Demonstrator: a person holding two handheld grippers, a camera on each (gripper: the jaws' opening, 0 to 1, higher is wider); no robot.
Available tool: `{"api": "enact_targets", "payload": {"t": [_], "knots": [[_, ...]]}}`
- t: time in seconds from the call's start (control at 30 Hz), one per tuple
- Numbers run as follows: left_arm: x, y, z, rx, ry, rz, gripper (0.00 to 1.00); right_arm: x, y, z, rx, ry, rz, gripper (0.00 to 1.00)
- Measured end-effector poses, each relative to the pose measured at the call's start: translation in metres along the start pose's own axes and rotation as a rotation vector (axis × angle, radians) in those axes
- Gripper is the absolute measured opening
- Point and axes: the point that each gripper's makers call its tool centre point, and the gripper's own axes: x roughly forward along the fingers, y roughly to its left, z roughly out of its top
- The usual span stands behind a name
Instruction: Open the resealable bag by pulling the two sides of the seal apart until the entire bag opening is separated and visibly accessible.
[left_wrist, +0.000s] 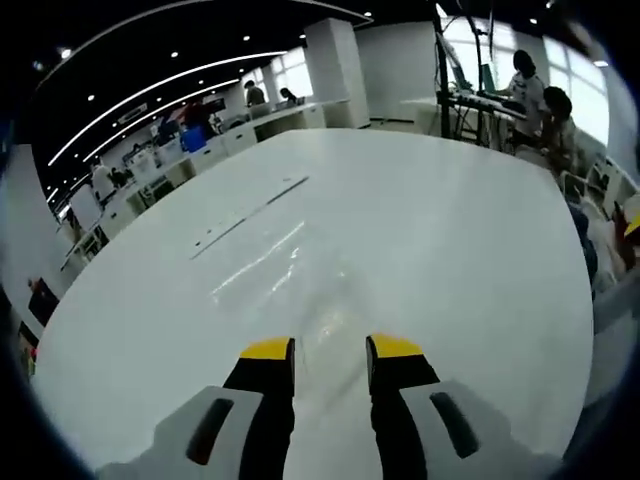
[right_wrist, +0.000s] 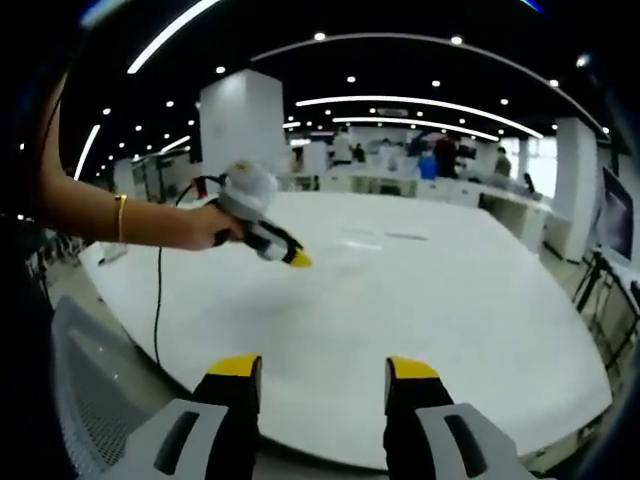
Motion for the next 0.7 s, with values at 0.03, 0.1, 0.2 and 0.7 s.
{"api": "enact_targets", "payload": {"t": [0.03,0.1,0.2,0.7], "knots": [[-0.003,0.000,0.000,0.002,-0.004,0.000,0.29,0.000,0.000,0.000,0.000,-0.001,0.001,0.47],[-0.011,0.002,0.001,0.010,-0.014,0.000,0.32,0.000,0.000,0.000,-0.001,-0.003,0.003,0.48],[-0.027,0.004,0.003,0.001,-0.044,0.002,0.38,0.000,0.001,0.001,-0.003,-0.006,0.005,0.48],[-0.103,-0.013,-0.007,-0.012,-0.194,-0.053,0.68,0.000,0.004,0.001,-0.030,-0.008,0.013,0.48]]}}
